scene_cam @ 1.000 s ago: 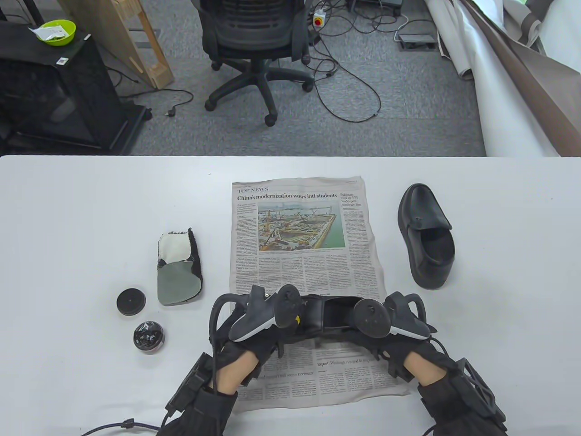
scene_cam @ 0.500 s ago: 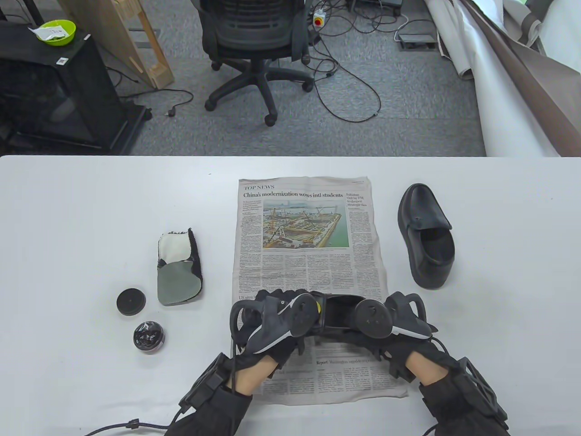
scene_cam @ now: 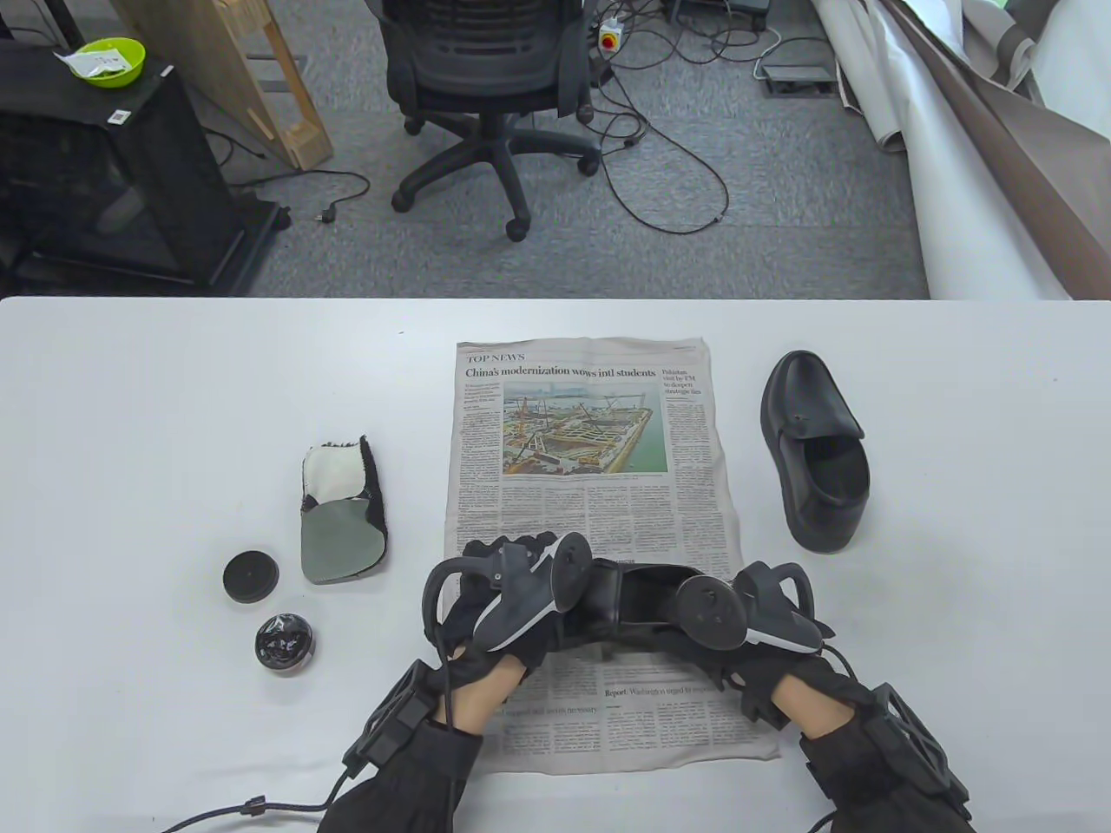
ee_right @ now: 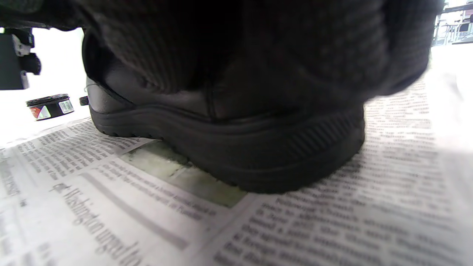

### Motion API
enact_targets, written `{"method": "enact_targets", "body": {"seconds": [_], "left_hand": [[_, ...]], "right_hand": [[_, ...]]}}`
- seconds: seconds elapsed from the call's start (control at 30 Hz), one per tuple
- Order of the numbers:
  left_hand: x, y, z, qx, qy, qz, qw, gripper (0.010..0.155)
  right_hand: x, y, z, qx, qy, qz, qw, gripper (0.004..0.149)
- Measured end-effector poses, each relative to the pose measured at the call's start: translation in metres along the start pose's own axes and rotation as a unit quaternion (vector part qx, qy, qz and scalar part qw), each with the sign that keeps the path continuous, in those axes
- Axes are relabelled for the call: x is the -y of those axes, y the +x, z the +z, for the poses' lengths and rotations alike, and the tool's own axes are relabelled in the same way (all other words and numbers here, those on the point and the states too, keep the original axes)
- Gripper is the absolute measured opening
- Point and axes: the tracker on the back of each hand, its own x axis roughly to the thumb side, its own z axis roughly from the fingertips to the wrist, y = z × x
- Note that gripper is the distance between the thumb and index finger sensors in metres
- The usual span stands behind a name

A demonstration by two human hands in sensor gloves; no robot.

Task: Dip and apply built-in sponge shoe polish on shoes

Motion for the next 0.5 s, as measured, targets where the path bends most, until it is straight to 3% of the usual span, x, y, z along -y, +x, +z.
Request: {"method": "enact_targets", "body": {"seconds": [0.17, 0.33, 0.43, 0.5], "left_hand": [[-0.004, -0.011, 0.01, -0.005, -0.036, 0.013, 0.999, 0.048], [-0.011, -0.014, 0.02, 0.048, -0.076, 0.045, 0.995, 0.048], [-0.014, -0.004, 0.026, 0.094, -0.111, 0.071, 0.987, 0.048], [-0.015, 0.005, 0.029, 0.106, -0.109, 0.081, 0.985, 0.047]], "right_hand": [[0.0, 0.001, 0.0, -0.005, -0.002, 0.006, 1.0, 0.043], [0.0, 0.001, 0.001, -0.006, -0.002, 0.006, 1.0, 0.043], [0.0, 0.001, 0.001, -0.005, 0.0, 0.003, 1.0, 0.042], [-0.001, 0.001, 0.001, -0.002, -0.001, 0.0, 1.0, 0.042]]}}
